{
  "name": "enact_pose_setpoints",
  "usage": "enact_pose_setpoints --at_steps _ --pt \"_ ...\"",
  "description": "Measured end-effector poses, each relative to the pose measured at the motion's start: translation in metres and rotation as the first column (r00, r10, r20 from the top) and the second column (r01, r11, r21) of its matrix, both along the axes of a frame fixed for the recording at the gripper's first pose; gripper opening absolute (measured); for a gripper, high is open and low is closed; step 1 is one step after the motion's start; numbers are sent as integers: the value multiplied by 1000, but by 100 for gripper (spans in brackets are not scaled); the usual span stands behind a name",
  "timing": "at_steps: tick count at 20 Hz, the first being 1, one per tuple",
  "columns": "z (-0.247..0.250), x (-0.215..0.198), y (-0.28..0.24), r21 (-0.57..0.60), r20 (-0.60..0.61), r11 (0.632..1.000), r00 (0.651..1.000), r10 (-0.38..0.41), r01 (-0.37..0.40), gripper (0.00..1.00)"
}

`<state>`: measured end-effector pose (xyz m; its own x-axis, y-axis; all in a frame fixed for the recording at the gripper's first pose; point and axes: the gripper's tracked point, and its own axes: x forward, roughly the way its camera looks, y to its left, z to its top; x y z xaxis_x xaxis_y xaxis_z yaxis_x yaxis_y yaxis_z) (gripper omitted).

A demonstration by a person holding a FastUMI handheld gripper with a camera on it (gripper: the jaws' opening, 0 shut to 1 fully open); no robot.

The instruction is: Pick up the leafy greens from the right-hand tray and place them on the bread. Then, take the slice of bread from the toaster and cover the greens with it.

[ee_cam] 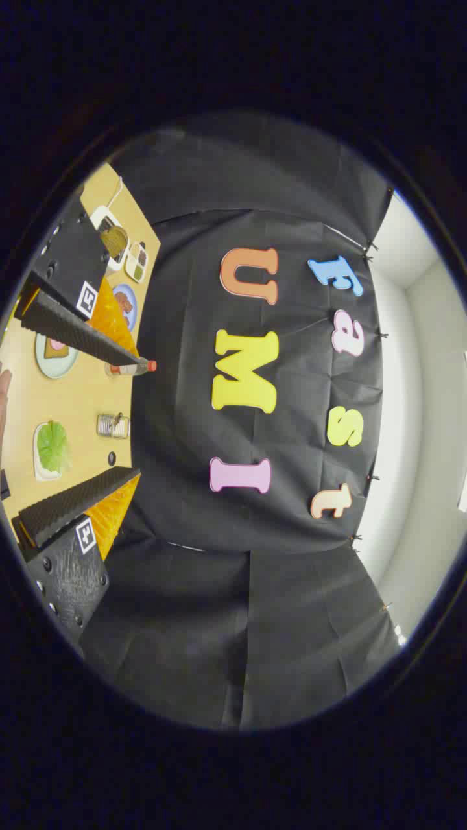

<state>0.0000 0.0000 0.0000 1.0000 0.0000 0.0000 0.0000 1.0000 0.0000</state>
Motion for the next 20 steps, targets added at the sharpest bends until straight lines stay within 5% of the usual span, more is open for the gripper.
enact_pose_setpoints --at_steps 11,20 --pt "-3 48 -53 -5 4 999 999 54 -54 95" --pt "-72 106 -94 17 -119 992 985 127 -126 95"
